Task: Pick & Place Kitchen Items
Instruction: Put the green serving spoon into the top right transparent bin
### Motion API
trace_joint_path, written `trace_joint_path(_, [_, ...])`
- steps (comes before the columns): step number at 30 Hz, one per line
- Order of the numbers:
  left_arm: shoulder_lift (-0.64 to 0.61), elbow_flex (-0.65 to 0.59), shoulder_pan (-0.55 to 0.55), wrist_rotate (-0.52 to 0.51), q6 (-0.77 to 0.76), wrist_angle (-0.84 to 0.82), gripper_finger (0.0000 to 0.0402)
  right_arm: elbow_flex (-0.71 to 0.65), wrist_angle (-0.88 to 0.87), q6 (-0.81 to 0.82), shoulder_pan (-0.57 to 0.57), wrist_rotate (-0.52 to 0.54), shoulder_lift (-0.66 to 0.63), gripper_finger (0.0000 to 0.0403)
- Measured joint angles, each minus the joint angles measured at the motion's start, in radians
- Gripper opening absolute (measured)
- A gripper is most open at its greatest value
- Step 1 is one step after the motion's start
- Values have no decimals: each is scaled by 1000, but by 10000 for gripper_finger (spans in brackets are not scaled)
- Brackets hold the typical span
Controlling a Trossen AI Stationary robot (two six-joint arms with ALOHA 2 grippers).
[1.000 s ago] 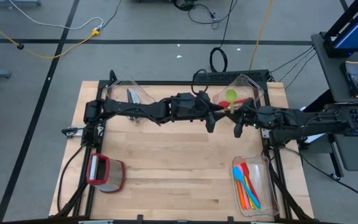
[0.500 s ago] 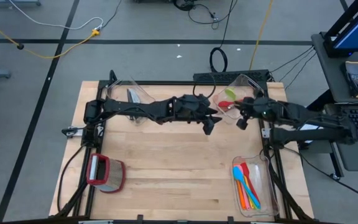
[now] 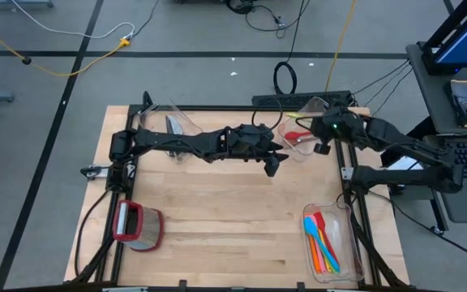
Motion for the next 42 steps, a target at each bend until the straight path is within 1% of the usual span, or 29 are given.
trace_joint_path(6, [0, 0, -11, -1, -40, 0, 212, 6, -1, -160, -108, 71, 40, 25])
trace_joint_path(8, [0, 0, -13, 10, -16, -1, 212, 6, -1, -207, -142, 74, 49, 25])
trace_joint_path(13, [0, 0, -13, 163, 127, -9, 212, 6, -2, -308, -209, 74, 67, 25])
trace_joint_path(16, [0, 0, -13, 207, 176, -9, 212, 6, -8, -380, -232, 74, 80, 25])
trace_joint_path(22, [-20, 0, -13, 210, 227, -29, 212, 6, -70, -486, -250, 74, 132, 25])
trace_joint_path(24, [-44, -7, -13, 210, 248, -70, 212, 6, -69, -506, -250, 74, 148, 25])
trace_joint_path(26, [-59, -18, -13, 208, 263, -56, 212, 6, -68, -524, -250, 74, 164, 25])
trace_joint_path(28, [-98, -56, -13, 207, 275, -76, 212, 6, -70, -546, -250, 73, 180, 25])
trace_joint_path(29, [-107, -72, -12, 206, 278, -56, 212, 6, -70, -557, -250, 74, 189, 25])
trace_joint_path(30, [-125, -98, -12, 203, 279, -33, 212, 6, -72, -568, -252, 74, 197, 25])
trace_joint_path(32, [-178, -169, -6, 199, 281, -37, 212, 6, -77, -597, -256, 74, 215, 25])
trace_joint_path(34, [-218, -233, -2, 188, 289, 34, 212, 6, -82, -620, -261, 75, 235, 25])
trace_joint_path(36, [-286, -315, 7, 179, 287, 32, 212, 6, -85, -645, -269, 74, 259, 25])
trace_joint_path(38, [-333, -382, 14, 174, 288, 107, 212, 6, -89, -671, -282, 74, 287, 25])
trace_joint_path(40, [-388, -461, 22, 176, 287, 125, 212, 6, -92, -695, -294, 74, 315, 25])
trace_joint_path(42, [-430, -515, 23, 174, 297, 185, 212, 6, -91, -716, -310, 75, 342, 25])
